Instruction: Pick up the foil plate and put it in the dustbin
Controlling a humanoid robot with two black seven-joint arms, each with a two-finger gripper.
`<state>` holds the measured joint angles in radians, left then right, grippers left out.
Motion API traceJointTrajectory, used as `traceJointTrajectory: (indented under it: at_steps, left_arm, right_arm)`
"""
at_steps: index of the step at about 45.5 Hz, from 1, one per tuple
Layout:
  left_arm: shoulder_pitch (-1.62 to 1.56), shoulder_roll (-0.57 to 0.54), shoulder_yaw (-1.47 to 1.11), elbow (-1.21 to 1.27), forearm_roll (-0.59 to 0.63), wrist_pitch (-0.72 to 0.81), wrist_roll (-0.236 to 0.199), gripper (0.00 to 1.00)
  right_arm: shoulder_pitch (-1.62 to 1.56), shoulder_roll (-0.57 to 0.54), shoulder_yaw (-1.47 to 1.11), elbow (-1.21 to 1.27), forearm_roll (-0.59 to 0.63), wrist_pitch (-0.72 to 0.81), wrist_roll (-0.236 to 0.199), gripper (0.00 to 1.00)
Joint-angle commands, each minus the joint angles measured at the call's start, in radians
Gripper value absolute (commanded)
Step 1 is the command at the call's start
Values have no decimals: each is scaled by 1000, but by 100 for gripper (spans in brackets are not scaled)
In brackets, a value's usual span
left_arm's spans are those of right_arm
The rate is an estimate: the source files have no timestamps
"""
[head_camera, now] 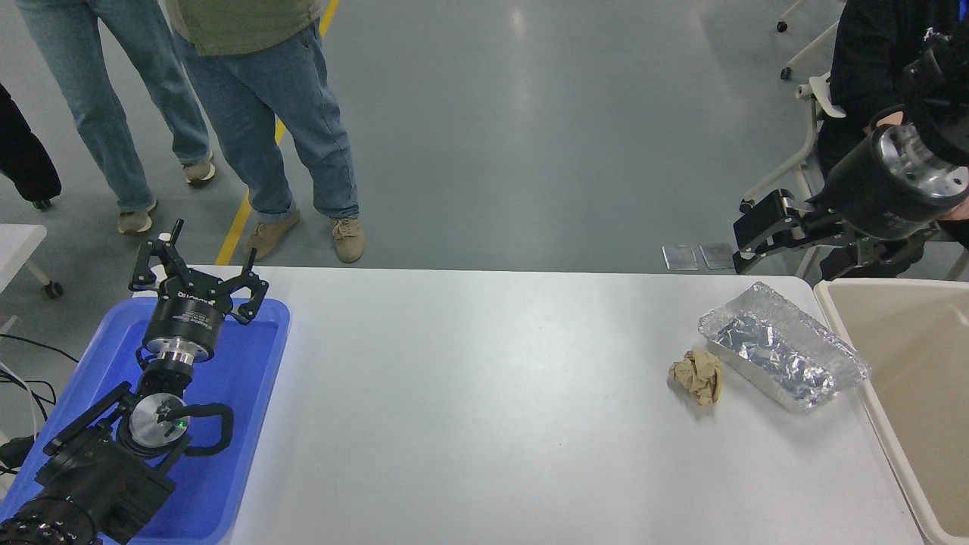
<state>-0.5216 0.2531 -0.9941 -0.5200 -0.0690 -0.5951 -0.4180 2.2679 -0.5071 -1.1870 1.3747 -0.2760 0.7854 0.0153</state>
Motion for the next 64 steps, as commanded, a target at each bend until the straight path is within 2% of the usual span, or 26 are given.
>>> traceJointTrajectory:
  at_steps: [1,64]
  left_arm:
    - [0,0,-1,0,0,0,-1,100]
    - [0,0,0,0,0,0,-1,100]
  right_arm:
    - [-1,4,3,0,0,0,0,100]
    - [-24,19,-11,-43,6,0,2,100]
